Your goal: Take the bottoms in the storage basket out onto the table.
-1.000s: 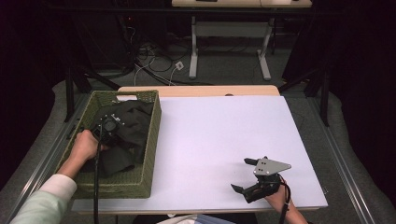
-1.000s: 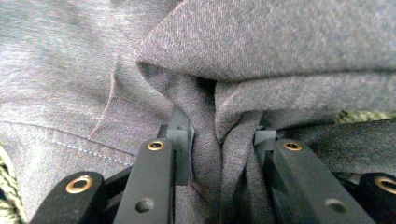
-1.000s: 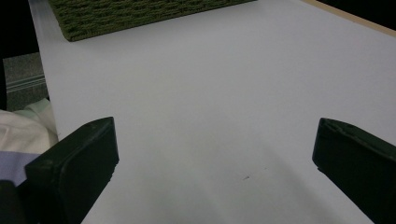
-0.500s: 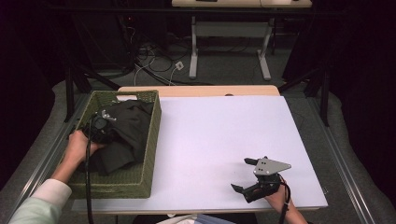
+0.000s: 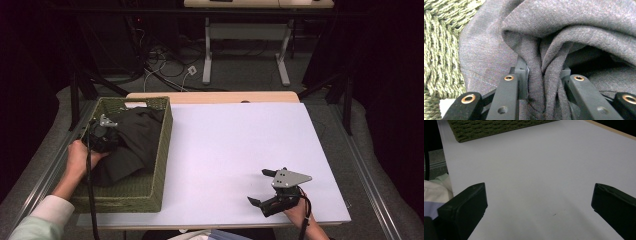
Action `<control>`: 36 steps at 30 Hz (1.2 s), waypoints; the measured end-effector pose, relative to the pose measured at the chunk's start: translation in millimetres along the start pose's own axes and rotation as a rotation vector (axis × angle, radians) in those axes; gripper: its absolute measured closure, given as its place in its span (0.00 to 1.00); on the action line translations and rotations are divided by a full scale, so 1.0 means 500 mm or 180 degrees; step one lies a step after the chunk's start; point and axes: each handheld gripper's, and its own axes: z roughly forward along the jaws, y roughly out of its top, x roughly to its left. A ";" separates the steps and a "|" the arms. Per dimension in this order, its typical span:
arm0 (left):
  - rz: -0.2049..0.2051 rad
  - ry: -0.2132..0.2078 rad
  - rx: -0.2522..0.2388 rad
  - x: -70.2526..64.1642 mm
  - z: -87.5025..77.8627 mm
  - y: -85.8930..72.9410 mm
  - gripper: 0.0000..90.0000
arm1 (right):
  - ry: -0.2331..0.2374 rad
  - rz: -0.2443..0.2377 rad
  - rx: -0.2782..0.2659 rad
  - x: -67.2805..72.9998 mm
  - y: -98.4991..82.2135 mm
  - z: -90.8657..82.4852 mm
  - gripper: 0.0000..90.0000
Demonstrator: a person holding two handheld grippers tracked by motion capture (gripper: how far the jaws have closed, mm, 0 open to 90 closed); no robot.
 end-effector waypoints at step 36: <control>-0.0284 -0.0026 -0.0565 0.010 -0.068 -0.015 0.80 | -0.0001 0.0003 0.0021 -0.001 0.000 0.003 0.00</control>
